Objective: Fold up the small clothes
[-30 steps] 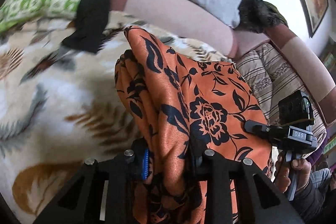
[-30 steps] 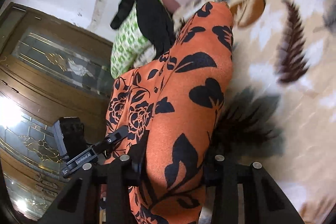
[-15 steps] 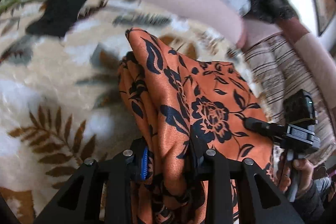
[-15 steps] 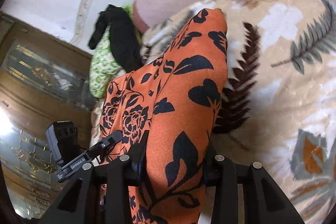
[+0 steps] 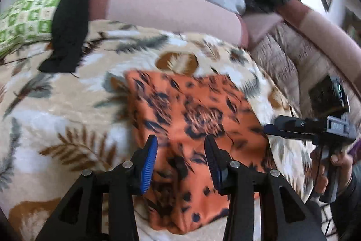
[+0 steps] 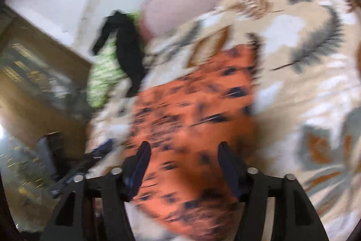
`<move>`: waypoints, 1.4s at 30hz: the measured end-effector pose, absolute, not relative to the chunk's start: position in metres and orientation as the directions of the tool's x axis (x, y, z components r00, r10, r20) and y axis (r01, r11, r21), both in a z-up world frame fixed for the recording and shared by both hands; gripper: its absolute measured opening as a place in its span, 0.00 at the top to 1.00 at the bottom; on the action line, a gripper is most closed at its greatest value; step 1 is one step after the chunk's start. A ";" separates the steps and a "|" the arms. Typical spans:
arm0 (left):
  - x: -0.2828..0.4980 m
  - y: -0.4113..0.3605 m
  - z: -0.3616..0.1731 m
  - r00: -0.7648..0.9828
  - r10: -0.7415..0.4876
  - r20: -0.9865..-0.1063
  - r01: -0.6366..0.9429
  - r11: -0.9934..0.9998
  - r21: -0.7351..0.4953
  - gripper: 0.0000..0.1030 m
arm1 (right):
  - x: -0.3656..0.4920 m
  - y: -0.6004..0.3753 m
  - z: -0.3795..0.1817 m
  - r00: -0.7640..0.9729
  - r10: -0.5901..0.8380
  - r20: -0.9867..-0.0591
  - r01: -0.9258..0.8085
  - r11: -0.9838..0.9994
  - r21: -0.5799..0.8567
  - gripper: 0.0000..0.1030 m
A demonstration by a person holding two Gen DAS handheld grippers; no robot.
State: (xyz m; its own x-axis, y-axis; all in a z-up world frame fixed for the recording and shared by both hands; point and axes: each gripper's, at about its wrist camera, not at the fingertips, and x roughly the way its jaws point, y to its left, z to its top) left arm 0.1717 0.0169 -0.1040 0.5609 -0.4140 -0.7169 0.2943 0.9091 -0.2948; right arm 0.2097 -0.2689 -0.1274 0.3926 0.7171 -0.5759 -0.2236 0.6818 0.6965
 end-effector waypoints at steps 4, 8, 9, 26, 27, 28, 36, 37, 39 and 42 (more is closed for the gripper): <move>0.187 0.020 -0.148 0.471 -0.318 -0.823 0.204 0.947 -0.249 0.57 | 0.216 -0.262 -0.168 0.296 0.734 -0.611 -0.159 0.669 0.726 0.31; 0.193 0.029 -0.115 0.527 -0.386 -0.757 0.242 0.922 -0.302 0.56 | 0.217 -0.260 -0.139 0.325 0.729 -0.603 -0.236 0.679 0.695 0.31; 0.199 0.029 -0.106 0.542 -0.401 -0.739 0.263 0.916 -0.304 0.56 | 0.220 -0.261 -0.133 0.329 0.731 -0.598 -0.254 0.678 0.689 0.31; 0.314 0.039 -0.137 0.477 -0.386 -0.790 0.217 0.922 -0.319 0.85 | 0.286 -0.252 -0.165 0.310 0.763 -0.567 -0.148 0.628 0.764 0.31; 0.305 0.037 -0.128 0.492 -0.401 -0.772 0.231 0.916 -0.329 0.80 | 0.284 -0.253 -0.161 0.310 0.756 -0.576 -0.147 0.637 0.757 0.31; 0.301 0.037 -0.121 0.500 -0.421 -0.757 0.250 0.907 -0.340 0.70 | 0.281 -0.252 -0.155 0.318 0.748 -0.583 -0.155 0.648 0.746 0.30; 0.244 0.000 -0.122 0.492 -0.318 -0.811 0.302 0.935 -0.184 0.50 | 0.268 -0.259 -0.163 0.341 0.755 -0.560 -0.092 0.619 0.780 0.19; 0.235 -0.001 -0.120 0.510 -0.309 -0.803 0.309 0.937 -0.165 0.50 | 0.263 -0.261 -0.154 0.360 0.750 -0.555 -0.084 0.618 0.782 0.19; 0.221 -0.002 -0.112 0.529 -0.309 -0.790 0.297 0.940 -0.169 0.49 | 0.249 -0.260 -0.133 0.388 0.741 -0.548 -0.135 0.634 0.761 0.19; 0.197 -0.003 -0.098 0.560 -0.312 -0.767 0.287 0.942 -0.173 0.42 | 0.214 -0.258 -0.111 0.419 0.718 -0.555 -0.183 0.666 0.723 0.19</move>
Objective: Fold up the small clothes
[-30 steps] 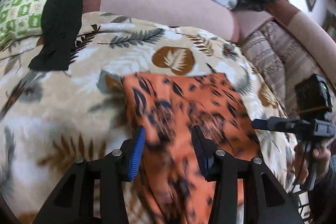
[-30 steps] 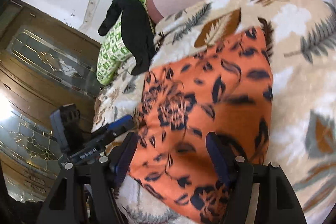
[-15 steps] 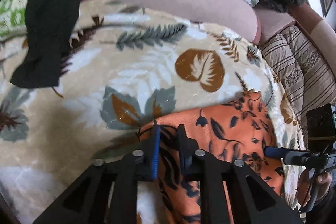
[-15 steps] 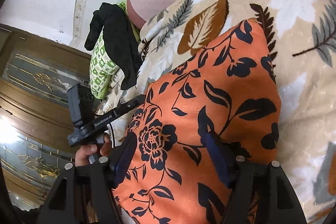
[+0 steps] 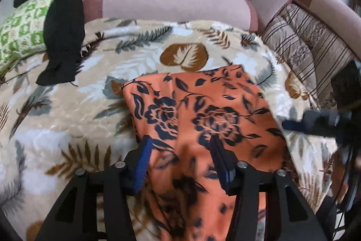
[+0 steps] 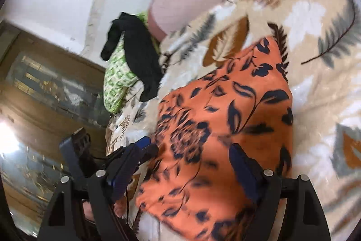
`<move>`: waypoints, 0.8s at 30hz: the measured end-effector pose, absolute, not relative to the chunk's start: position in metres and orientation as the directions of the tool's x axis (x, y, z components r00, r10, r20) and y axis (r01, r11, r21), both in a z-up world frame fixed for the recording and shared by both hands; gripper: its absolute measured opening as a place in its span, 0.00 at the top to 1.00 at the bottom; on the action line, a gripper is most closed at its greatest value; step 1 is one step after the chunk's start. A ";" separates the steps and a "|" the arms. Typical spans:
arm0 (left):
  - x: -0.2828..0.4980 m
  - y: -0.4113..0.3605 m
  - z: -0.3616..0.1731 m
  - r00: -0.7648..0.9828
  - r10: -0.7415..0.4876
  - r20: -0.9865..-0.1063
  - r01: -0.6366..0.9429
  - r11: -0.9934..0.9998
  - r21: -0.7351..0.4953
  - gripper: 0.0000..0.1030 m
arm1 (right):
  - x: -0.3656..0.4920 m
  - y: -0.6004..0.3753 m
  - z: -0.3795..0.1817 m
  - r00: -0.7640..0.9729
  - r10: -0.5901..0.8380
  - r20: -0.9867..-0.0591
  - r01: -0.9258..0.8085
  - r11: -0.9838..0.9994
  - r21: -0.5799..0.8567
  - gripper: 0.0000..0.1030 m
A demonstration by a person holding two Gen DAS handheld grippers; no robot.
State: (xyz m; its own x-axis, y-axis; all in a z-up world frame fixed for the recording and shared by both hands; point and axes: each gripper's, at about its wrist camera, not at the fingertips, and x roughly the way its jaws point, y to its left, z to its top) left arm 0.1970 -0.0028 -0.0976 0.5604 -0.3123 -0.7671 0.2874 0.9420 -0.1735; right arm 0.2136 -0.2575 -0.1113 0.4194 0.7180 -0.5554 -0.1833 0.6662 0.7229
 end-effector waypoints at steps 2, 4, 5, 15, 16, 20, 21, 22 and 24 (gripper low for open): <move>0.182 -0.007 -0.090 0.589 -0.294 -0.752 0.280 0.948 -0.151 0.40 | 0.191 -0.255 -0.108 0.434 0.689 -0.581 -0.186 0.699 0.691 0.19; 0.176 -0.009 -0.087 0.593 -0.284 -0.753 0.275 0.951 -0.142 0.38 | 0.181 -0.248 -0.119 0.403 0.693 -0.598 -0.187 0.702 0.687 0.19; 0.174 -0.010 -0.088 0.588 -0.278 -0.760 0.268 0.953 -0.142 0.38 | 0.180 -0.248 -0.125 0.393 0.687 -0.611 -0.175 0.708 0.684 0.19; 0.169 0.009 -0.097 0.576 -0.210 -0.790 0.129 0.978 -0.165 0.37 | 0.173 -0.230 -0.109 0.472 0.573 -0.670 -0.205 0.811 0.548 0.18; 0.170 0.008 -0.101 0.571 -0.207 -0.795 0.124 0.978 -0.166 0.37 | 0.177 -0.231 -0.108 0.487 0.554 -0.675 -0.198 0.823 0.533 0.18; 0.181 -0.002 -0.130 0.521 -0.145 -0.841 0.111 0.989 -0.102 0.37 | 0.211 -0.242 -0.120 0.483 0.593 -0.644 -0.156 0.782 0.603 0.18; 0.185 -0.003 -0.139 0.498 -0.134 -0.857 0.110 0.990 -0.091 0.37 | 0.220 -0.243 -0.127 0.468 0.595 -0.654 -0.134 0.779 0.613 0.17; 0.189 -0.003 -0.149 0.466 -0.137 -0.874 0.105 0.990 -0.099 0.36 | 0.237 -0.246 -0.146 0.421 0.592 -0.687 -0.081 0.779 0.621 0.16; 0.187 0.001 -0.146 0.476 -0.148 -0.867 0.091 0.989 -0.118 0.36 | 0.246 -0.250 -0.150 0.421 0.615 -0.667 -0.054 0.751 0.658 0.16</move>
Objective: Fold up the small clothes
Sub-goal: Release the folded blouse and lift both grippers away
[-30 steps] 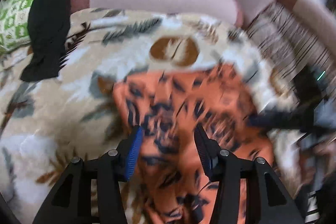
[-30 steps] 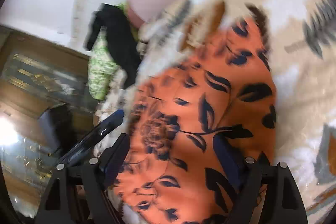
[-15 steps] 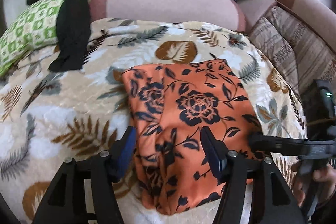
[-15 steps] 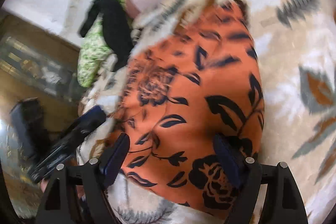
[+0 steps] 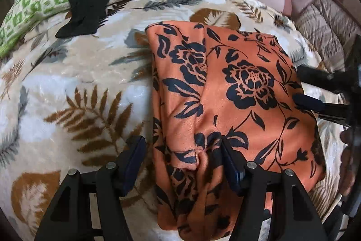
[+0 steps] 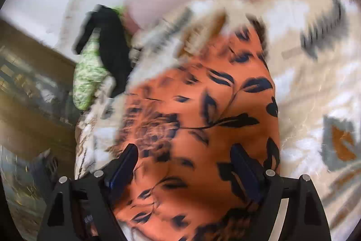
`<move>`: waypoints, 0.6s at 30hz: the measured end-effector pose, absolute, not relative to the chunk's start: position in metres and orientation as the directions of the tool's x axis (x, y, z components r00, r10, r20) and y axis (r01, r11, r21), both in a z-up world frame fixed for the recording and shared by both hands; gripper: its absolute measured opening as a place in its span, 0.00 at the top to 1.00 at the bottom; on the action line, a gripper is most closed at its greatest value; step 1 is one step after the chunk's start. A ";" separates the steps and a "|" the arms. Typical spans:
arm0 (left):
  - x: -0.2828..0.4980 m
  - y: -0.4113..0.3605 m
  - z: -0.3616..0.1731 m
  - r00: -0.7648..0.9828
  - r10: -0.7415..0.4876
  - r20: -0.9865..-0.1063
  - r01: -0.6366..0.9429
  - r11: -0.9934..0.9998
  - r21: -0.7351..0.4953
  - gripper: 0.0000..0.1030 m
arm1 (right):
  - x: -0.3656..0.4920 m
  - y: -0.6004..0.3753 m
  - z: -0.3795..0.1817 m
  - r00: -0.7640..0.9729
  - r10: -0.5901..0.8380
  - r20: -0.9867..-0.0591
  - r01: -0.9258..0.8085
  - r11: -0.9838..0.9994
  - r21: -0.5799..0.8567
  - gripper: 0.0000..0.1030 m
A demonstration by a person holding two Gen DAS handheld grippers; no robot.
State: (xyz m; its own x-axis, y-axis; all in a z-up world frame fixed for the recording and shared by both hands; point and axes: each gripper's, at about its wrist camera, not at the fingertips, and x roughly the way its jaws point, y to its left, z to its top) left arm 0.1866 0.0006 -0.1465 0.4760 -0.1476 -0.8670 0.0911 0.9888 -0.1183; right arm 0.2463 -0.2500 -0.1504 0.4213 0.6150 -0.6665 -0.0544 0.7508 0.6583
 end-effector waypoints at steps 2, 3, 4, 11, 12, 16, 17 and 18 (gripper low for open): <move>0.179 0.004 -0.135 0.501 -0.144 -0.853 0.093 0.989 -0.112 0.36 | 0.237 -0.251 -0.130 0.453 0.618 -0.642 -0.087 0.748 0.658 0.16; 0.175 0.005 -0.130 0.506 -0.141 -0.851 0.092 0.990 -0.109 0.36 | 0.228 -0.251 -0.118 0.478 0.609 -0.632 -0.114 0.757 0.643 0.16; 0.168 0.006 -0.123 0.519 -0.139 -0.843 0.094 0.990 -0.106 0.36 | 0.215 -0.250 -0.106 0.501 0.587 -0.636 -0.134 0.778 0.613 0.16; 0.091 0.012 -0.064 0.660 -0.071 -0.748 0.039 0.997 -0.061 0.20 | 0.099 -0.235 -0.068 0.594 0.389 -0.704 -0.194 0.919 0.343 0.14; 0.081 0.012 -0.057 0.671 -0.059 -0.739 0.034 0.998 -0.049 0.18 | 0.085 -0.234 -0.067 0.598 0.368 -0.712 -0.195 0.928 0.316 0.14; 0.027 0.008 -0.038 0.713 0.005 -0.701 0.001 1.000 0.009 0.09 | 0.017 -0.223 -0.068 0.612 0.239 -0.754 -0.129 0.971 0.203 0.11; 0.018 0.007 -0.037 0.712 0.011 -0.702 0.000 1.000 0.016 0.08 | 0.005 -0.221 -0.070 0.612 0.214 -0.761 -0.113 0.976 0.184 0.11; 0.008 0.005 -0.037 0.704 0.005 -0.710 0.001 1.000 0.009 0.08 | -0.004 -0.219 -0.072 0.607 0.191 -0.771 -0.102 0.981 0.162 0.11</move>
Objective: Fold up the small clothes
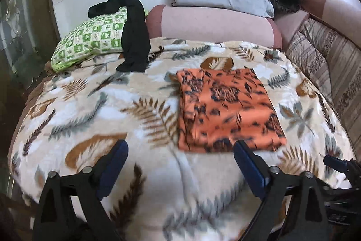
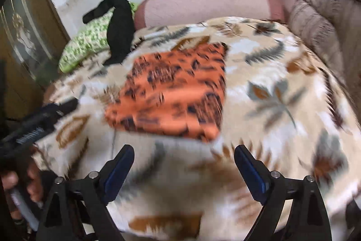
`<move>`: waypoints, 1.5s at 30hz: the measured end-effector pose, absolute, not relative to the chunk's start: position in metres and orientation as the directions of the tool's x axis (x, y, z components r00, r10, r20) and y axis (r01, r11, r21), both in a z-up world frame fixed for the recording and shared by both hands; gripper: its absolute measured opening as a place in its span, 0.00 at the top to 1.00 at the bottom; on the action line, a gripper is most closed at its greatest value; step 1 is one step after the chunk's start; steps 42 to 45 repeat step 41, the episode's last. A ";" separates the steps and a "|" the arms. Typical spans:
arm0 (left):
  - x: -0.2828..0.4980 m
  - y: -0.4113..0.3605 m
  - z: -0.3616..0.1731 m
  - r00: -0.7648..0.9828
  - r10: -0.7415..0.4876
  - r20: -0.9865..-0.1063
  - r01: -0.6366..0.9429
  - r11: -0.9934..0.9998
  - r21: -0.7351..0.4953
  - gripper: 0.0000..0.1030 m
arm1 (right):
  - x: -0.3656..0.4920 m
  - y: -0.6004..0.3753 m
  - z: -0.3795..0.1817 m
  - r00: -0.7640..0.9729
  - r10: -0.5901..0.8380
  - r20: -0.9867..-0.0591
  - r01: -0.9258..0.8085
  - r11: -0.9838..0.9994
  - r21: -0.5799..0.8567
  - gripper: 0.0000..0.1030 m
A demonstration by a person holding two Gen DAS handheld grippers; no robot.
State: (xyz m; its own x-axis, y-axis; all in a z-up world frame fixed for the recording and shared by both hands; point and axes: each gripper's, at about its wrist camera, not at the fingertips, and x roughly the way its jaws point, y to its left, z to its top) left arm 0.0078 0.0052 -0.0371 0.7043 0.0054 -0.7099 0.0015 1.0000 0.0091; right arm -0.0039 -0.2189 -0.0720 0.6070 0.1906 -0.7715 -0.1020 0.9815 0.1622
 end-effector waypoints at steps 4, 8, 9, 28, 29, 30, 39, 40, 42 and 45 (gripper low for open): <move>-0.007 -0.002 -0.035 0.679 0.004 -0.734 -0.006 1.000 0.000 0.08 | -0.017 -0.211 -0.076 0.581 0.085 -0.809 -0.061 0.996 0.061 0.11; -0.009 -0.007 -0.020 0.698 0.054 -0.715 -0.027 0.998 0.048 0.08 | -0.012 -0.209 -0.057 0.601 0.007 -0.799 -0.025 1.000 -0.010 0.10; -0.011 -0.006 -0.015 0.707 0.049 -0.705 -0.030 0.999 0.040 0.08 | -0.012 -0.209 -0.050 0.615 -0.001 -0.788 -0.021 1.000 -0.017 0.10; 0.006 -0.002 -0.006 0.723 0.058 -0.688 -0.060 0.998 0.021 0.08 | 0.005 -0.198 -0.003 0.710 -0.035 -0.704 0.019 0.999 -0.031 0.10; 0.007 -0.003 -0.007 0.723 0.057 -0.688 -0.058 0.998 0.021 0.08 | 0.006 -0.197 -0.003 0.709 -0.035 -0.704 0.018 0.999 -0.032 0.10; 0.008 -0.004 -0.007 0.722 0.053 -0.690 -0.053 0.998 0.021 0.06 | 0.006 -0.197 -0.003 0.710 -0.036 -0.704 0.017 0.999 -0.033 0.10; 0.020 -0.012 -0.012 0.706 0.002 -0.708 -0.007 1.000 -0.004 0.05 | 0.013 -0.195 -0.005 0.706 -0.031 -0.708 0.007 0.999 -0.037 0.10; 0.021 -0.013 -0.012 0.709 0.001 -0.706 -0.004 1.000 -0.002 0.05 | 0.015 -0.196 -0.005 0.706 -0.029 -0.708 0.005 0.999 -0.035 0.10; 0.022 -0.014 -0.012 0.709 0.001 -0.705 -0.001 1.000 0.000 0.05 | 0.016 -0.196 -0.005 0.707 -0.029 -0.707 0.006 0.999 -0.035 0.10; 0.022 -0.014 -0.012 0.709 0.001 -0.705 -0.001 1.000 0.000 0.05 | 0.016 -0.196 -0.005 0.707 -0.029 -0.707 0.006 0.999 -0.035 0.10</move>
